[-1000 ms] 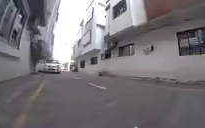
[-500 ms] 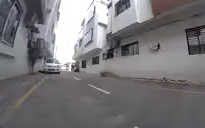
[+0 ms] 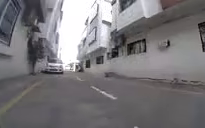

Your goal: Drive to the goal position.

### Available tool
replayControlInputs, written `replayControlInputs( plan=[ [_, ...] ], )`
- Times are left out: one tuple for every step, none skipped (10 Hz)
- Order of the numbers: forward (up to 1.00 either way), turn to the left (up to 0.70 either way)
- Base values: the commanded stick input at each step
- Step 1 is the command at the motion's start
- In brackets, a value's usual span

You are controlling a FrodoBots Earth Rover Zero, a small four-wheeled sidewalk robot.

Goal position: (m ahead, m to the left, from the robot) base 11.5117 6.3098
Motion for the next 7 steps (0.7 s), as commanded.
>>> replayControlInputs(
  plan=[
    [1.00,0.00],
    [1.00,0.00],
    [1.00,0.00],
    [1.00,0.00],
    [1.00,0.00],
    [1.00,0.00],
    [1.00,0.00]
  ],
)
